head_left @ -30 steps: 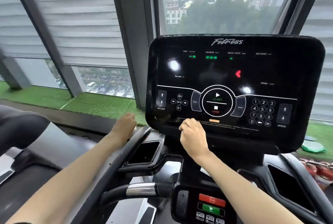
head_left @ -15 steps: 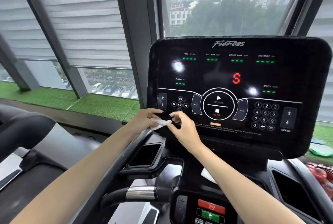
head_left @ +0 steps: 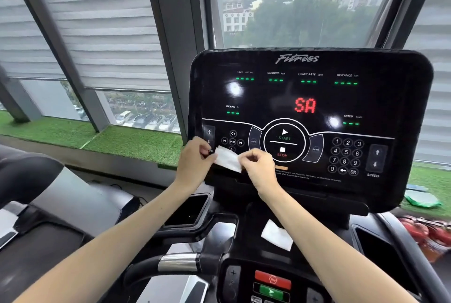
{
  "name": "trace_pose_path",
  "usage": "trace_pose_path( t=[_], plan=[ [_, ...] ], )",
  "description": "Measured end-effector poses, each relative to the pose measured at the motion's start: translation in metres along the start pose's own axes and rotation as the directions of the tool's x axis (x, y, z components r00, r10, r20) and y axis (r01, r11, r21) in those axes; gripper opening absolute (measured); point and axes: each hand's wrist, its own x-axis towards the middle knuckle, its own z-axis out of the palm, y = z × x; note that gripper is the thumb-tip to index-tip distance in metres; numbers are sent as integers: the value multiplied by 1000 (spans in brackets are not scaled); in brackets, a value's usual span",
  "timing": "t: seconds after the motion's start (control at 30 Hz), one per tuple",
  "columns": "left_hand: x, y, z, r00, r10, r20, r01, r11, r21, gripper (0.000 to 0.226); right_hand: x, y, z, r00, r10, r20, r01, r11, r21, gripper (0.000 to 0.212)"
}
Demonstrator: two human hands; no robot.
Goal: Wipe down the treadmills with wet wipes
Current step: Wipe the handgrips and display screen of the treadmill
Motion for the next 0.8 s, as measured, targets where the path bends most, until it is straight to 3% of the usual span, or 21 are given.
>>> trace_pose_path(
  t=[0.1, 0.2, 0.33, 0.53, 0.7, 0.8],
  plan=[
    [-5, 9, 10, 942, -189, 276, 235, 961, -144, 13, 0, 1, 2, 999, 43, 24, -45, 997, 67, 18],
    [-8, 16, 18, 876, -319, 362, 438, 842, -315, 17, -4, -1, 4, 993, 59, 100, -69, 992, 106, 15],
    [-9, 21, 20, 834, -352, 425, 527, 737, -422, 14, -9, -7, 0, 983, 69, 173, -102, 977, 188, 12],
    [-8, 15, 18, 818, -306, 487, 527, 737, -423, 8, -5, -3, -6, 958, 187, 217, -242, 934, 264, 8],
    [-1, 5, 15, 769, -421, 481, 629, 636, -448, 9, 0, -2, -6, 958, 240, 155, -283, 880, 382, 17],
    [-5, -4, 6, 697, -468, 543, 712, 539, -450, 8, 3, -1, -9, 949, 267, 171, -317, 803, 506, 21]
  ],
)
